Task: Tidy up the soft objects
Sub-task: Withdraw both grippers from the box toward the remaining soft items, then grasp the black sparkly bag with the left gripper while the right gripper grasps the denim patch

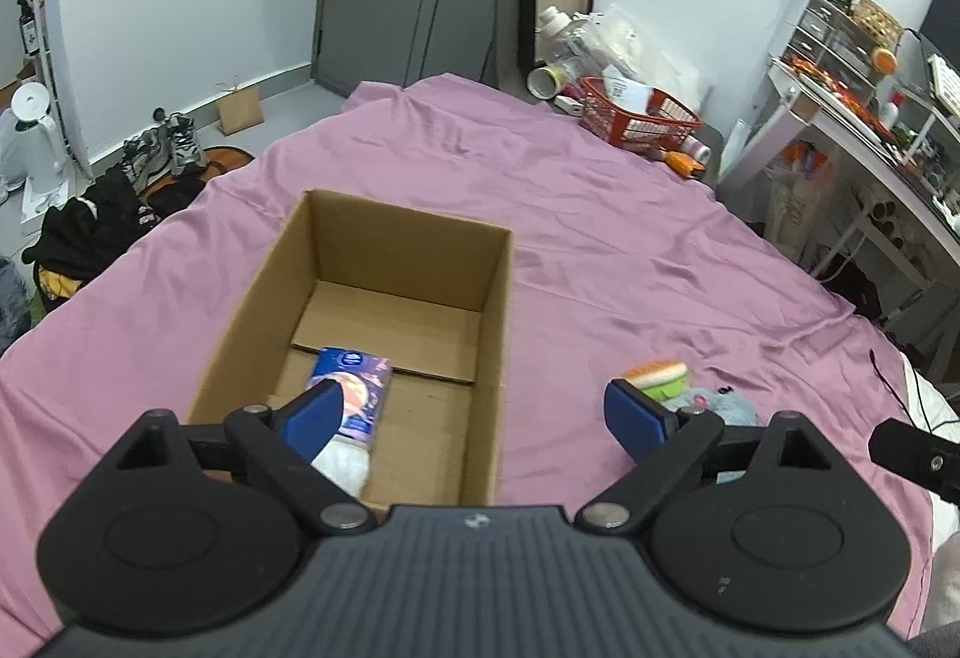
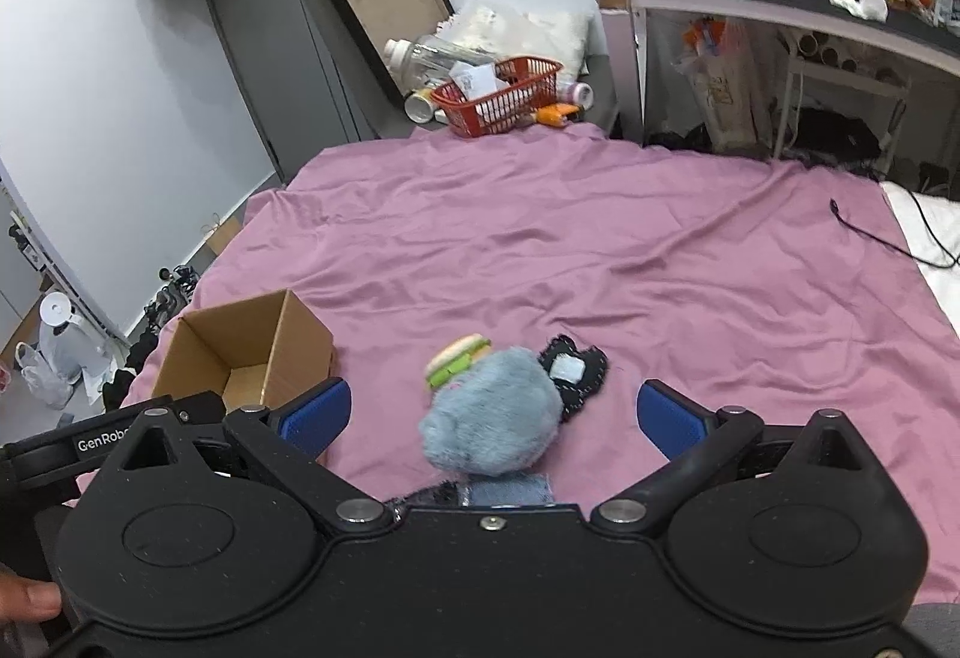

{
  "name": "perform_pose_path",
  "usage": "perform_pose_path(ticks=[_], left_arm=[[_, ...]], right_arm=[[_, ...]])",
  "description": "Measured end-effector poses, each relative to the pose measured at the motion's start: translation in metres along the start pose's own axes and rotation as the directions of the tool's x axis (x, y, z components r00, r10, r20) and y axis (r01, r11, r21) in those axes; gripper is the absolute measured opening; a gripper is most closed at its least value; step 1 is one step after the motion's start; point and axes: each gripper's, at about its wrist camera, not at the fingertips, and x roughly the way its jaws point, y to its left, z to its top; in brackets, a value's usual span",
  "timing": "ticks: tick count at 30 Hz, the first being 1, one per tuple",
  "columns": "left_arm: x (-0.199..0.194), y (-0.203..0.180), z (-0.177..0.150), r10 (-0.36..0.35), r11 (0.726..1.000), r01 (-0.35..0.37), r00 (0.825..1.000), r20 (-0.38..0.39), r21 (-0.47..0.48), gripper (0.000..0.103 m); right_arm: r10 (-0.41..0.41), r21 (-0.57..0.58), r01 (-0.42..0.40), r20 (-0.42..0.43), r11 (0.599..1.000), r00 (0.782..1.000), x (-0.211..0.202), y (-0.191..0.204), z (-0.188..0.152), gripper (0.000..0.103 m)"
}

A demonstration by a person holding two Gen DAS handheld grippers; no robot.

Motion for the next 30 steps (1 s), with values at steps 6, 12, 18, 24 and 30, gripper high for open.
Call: perform_pose_path(ticks=[6,12,18,24,30], left_arm=[[0.0,-0.012,-0.007,-0.035,0.999,0.035,0.999,-0.005,-0.018,0.093],[0.0,-0.04,-0.021,-0.035,0.998,0.034,0.999,0.024,0.054,0.092],[0.014,-0.06,-0.045,-0.058,0.996,0.061,0.997,-0.045,0.066,0.09],[0.035,-0.07,-0.069,-0.059,0.996,0.066,0.99,-0.127,0.052,0.084],[0.054,-0.076,-0.082,-0.028,0.997,0.039,0.986,-0.166,0.062,0.076]], right_arm=[[0.014,0.023,-0.013,-0.046,1.0,0.999,0.006,-0.019,-0.002,0.103],[0.04,0.072,-0.034,-0.073,0.997,0.997,0.015,-0.037,-0.006,0.103],[0.07,0.146,-0.055,-0.094,0.988,0.993,0.028,-0.051,-0.015,0.102],[0.106,0.229,-0.072,-0.138,0.971,0.985,0.045,-0.064,-0.024,0.1],[0.119,0.277,-0.064,-0.185,0.959,0.975,0.066,-0.071,-0.031,0.095]])
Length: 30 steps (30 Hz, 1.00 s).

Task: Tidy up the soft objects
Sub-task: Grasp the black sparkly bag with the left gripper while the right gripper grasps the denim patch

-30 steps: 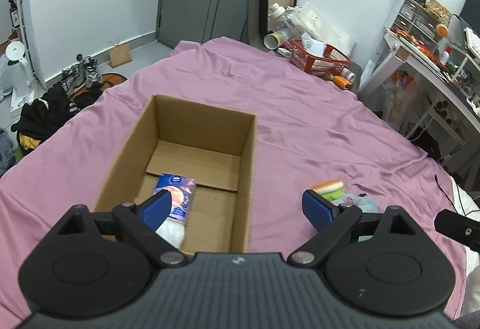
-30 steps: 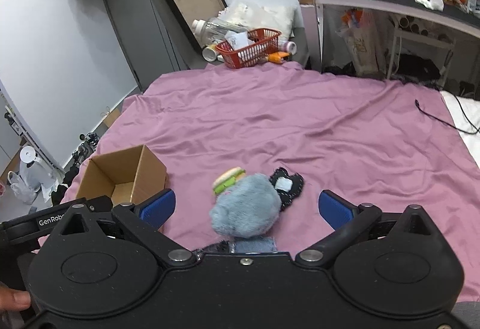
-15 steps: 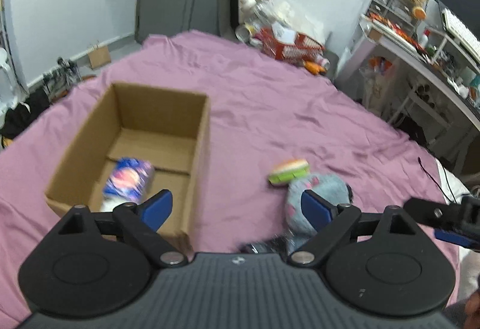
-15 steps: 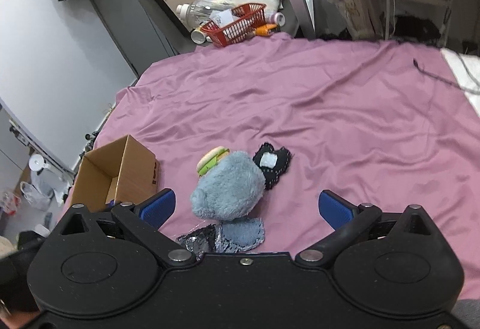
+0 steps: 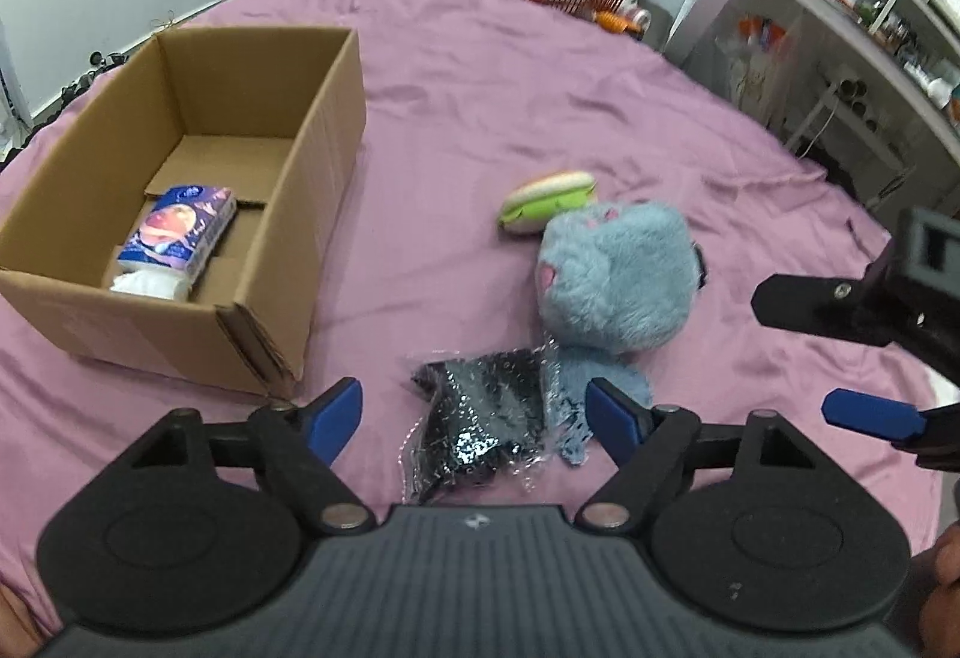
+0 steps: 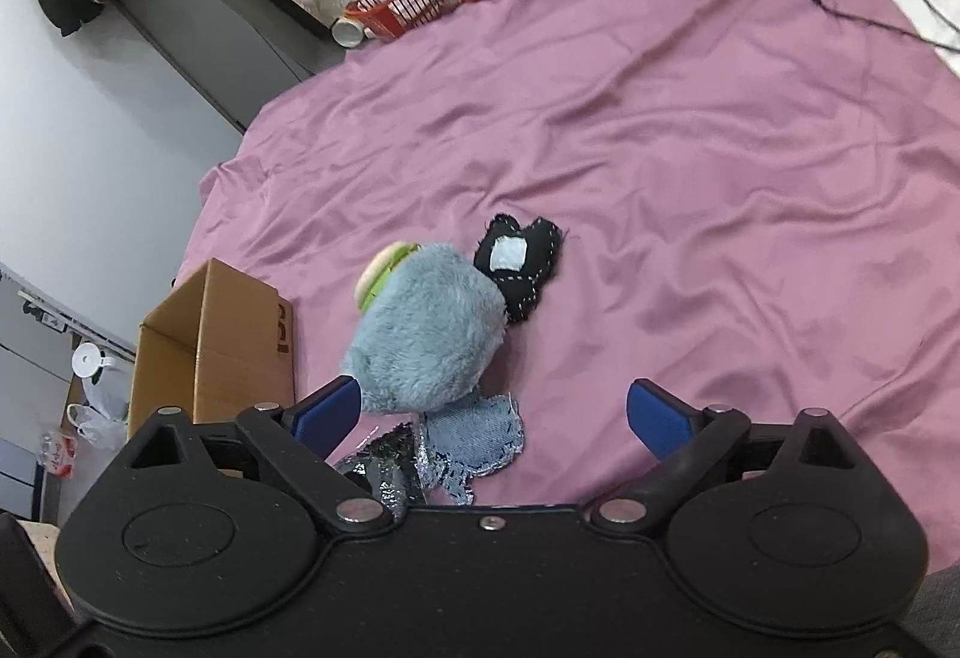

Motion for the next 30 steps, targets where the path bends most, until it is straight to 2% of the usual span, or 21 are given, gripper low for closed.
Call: perform_pose_path(ticks=[6,11,16,18,23,30], left_arm=[[0.021,0.002,-0.001,0.006,1.0,-0.008,0.999,-0.054,-0.026,0.066],[0.036,0.003,-0.001,0.005,0.999,-0.009,0.997,-0.082,-0.045,0.063],[0.046,0.004,-0.002,-0.006,0.998,-0.001,0.994,-0.108,-0.07,0.063],[0.049,0.005,-0.002,-0.022,0.996,0.012,0.992,-0.121,-0.088,0.055],[0.048,0.002,-0.002,-0.019,0.998,0.011,0.994,-0.109,-0.069,0.05],[0.046,0.001,-0.004,-0.022,0.999,0.017,0.995,-0.097,-0.048,0.044]], right_arm=[[0.018,0.011,-0.018,-0.059,1.0,0.998,0.022,-0.002,-0.001,0.092],[0.021,0.062,-0.013,-0.121,0.998,0.992,0.043,-0.009,-0.004,0.077],[0.025,0.08,-0.013,-0.148,0.997,0.989,0.056,-0.012,-0.004,0.076],[0.03,0.083,-0.017,-0.166,0.996,0.986,0.063,-0.012,-0.004,0.076],[0.025,0.092,-0.007,-0.197,0.996,0.98,0.078,-0.01,-0.006,0.075],[0.01,0.057,0.0,-0.189,0.998,0.982,0.083,-0.001,-0.008,0.074]])
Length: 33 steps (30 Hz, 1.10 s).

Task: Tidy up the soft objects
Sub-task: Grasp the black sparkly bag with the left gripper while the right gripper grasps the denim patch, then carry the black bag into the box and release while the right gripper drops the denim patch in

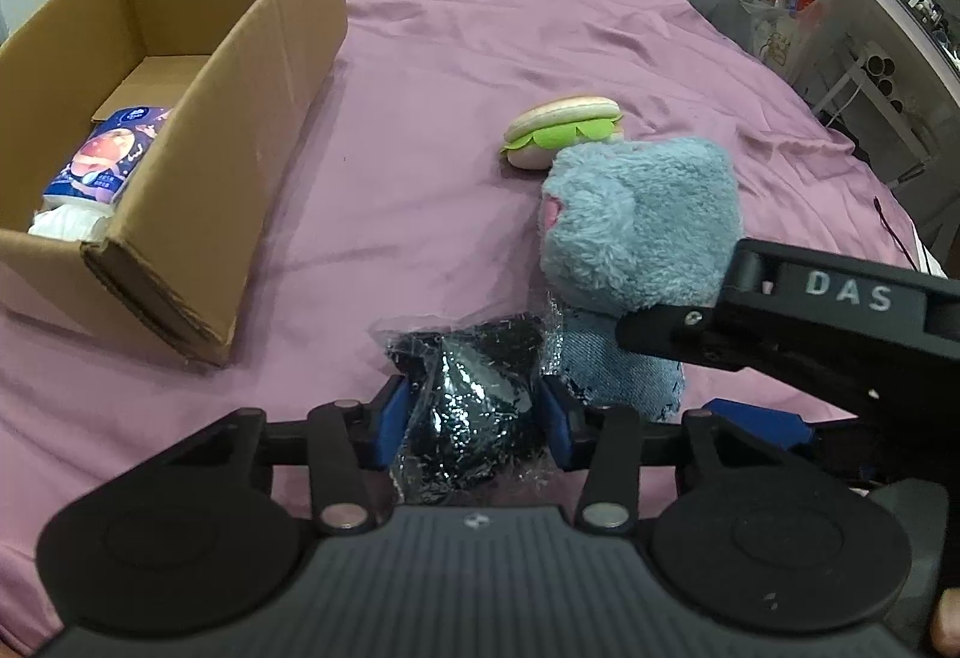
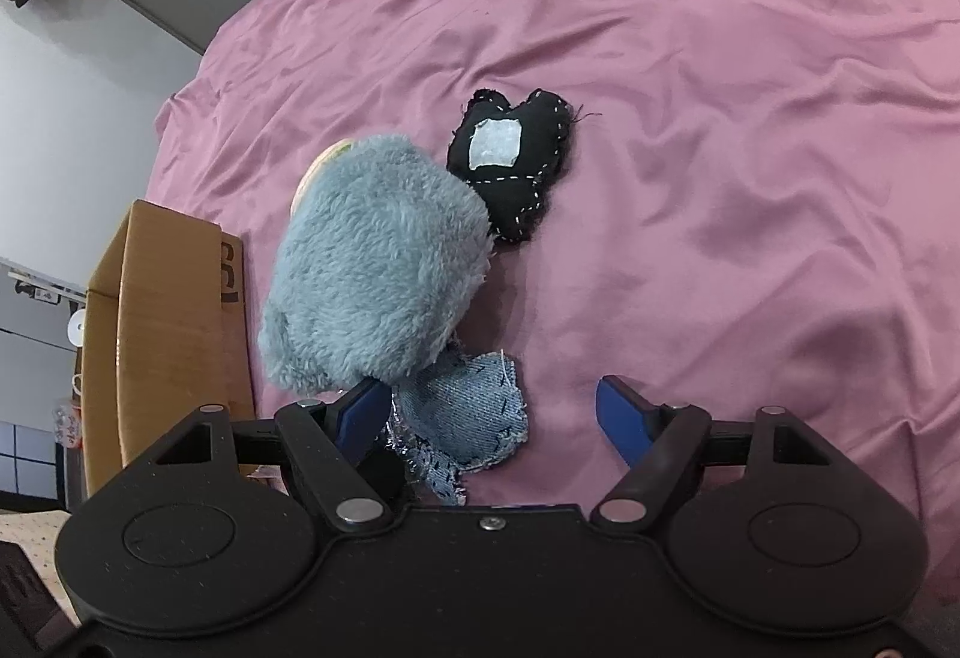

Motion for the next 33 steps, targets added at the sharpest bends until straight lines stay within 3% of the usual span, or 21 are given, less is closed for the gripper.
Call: perform_pose_path(ticks=[3,5,10,21,33], left_arm=[[-0.002,0.0,0.0,-0.005,1.0,0.005,1.0,0.004,0.006,0.042],[-0.004,0.0,0.0,-0.008,1.0,0.008,1.0,0.004,0.01,0.04],[-0.015,-0.004,0.001,-0.014,0.999,0.013,1.0,0.026,0.032,0.039],[-0.052,-0.002,0.004,-0.057,0.998,0.052,0.992,0.117,0.046,0.039],[-0.096,0.007,0.012,-0.108,0.992,0.091,0.968,0.227,0.087,0.039]], right_arm=[[-0.021,-0.022,0.021,0.01,1.0,1.0,0.0,0.003,-0.002,0.06],[0.001,-0.035,-0.001,0.008,0.999,1.0,0.0,0.004,-0.003,0.027],[0.034,-0.03,-0.033,0.049,0.999,0.998,-0.019,0.003,-0.007,0.017],[0.025,-0.054,-0.018,0.136,0.998,0.99,-0.06,0.013,-0.02,0.011],[0.012,-0.109,0.019,0.277,0.994,0.961,-0.109,0.037,-0.031,0.011]])
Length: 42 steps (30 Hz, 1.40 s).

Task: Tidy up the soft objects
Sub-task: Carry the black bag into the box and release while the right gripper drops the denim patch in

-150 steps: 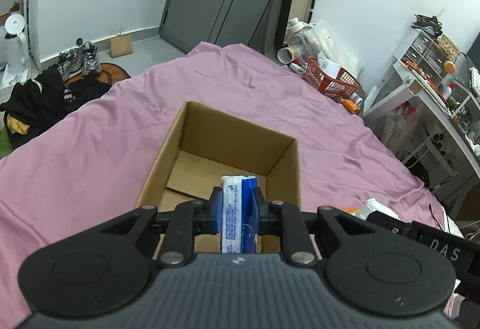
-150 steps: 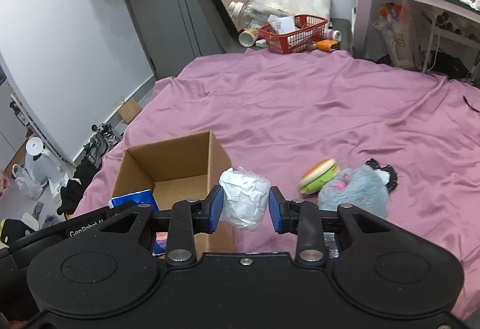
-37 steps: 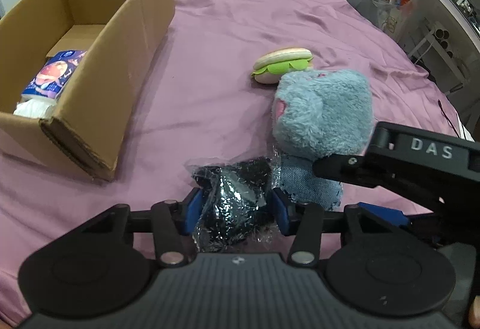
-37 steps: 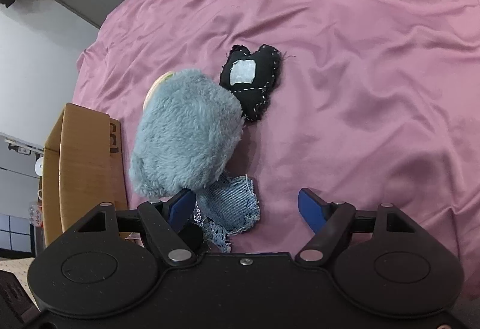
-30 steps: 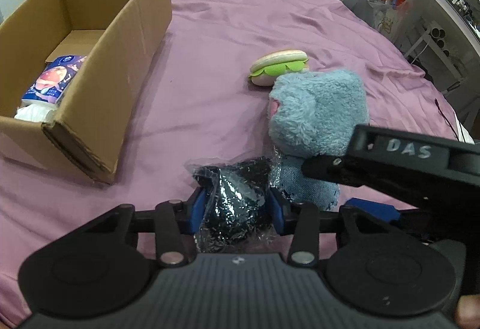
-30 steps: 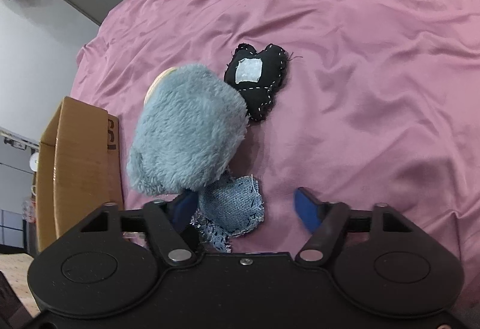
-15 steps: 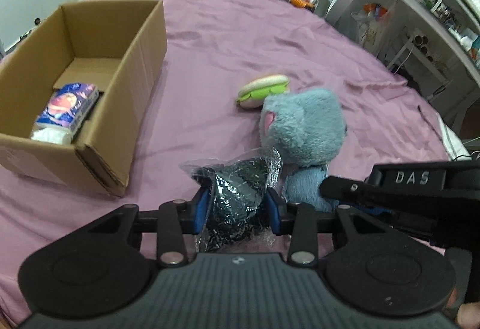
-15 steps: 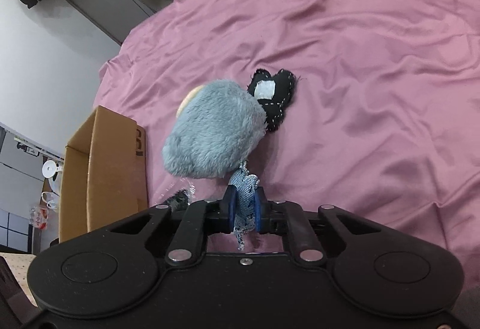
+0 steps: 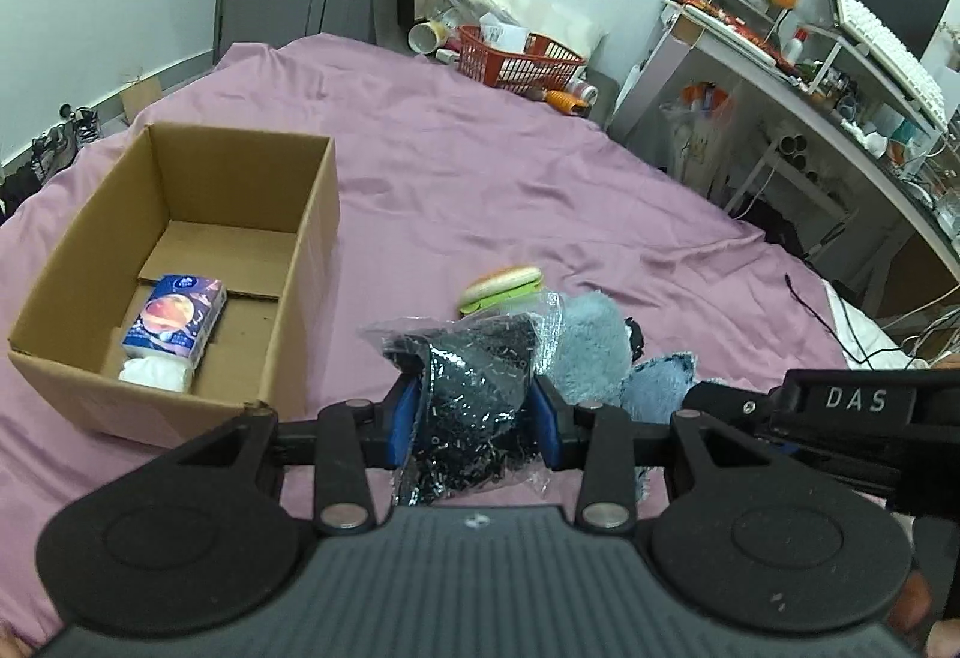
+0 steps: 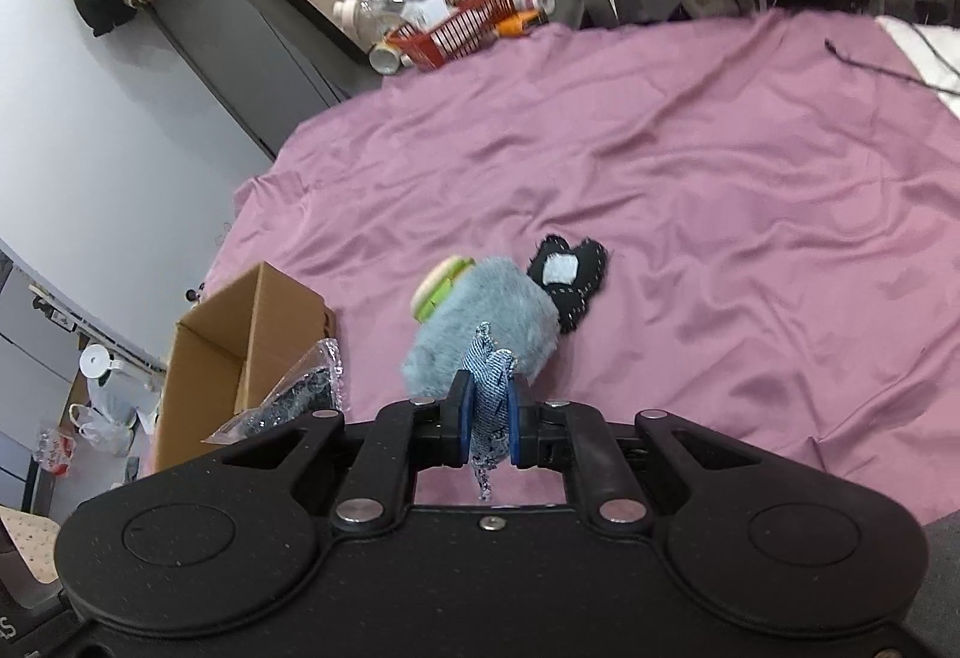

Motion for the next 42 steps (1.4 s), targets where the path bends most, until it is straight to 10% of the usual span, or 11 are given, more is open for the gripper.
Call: perform_pose_path(ticks=[42], left_arm=[[-0.035,0.117,0.05,0.053,0.987,-0.036,0.993,0.108,-0.157,0.039]], right_arm=[[0.12,-0.205,-0.101,0.08,0.974,0.99,-0.003,0.133,-0.003,0.011]])
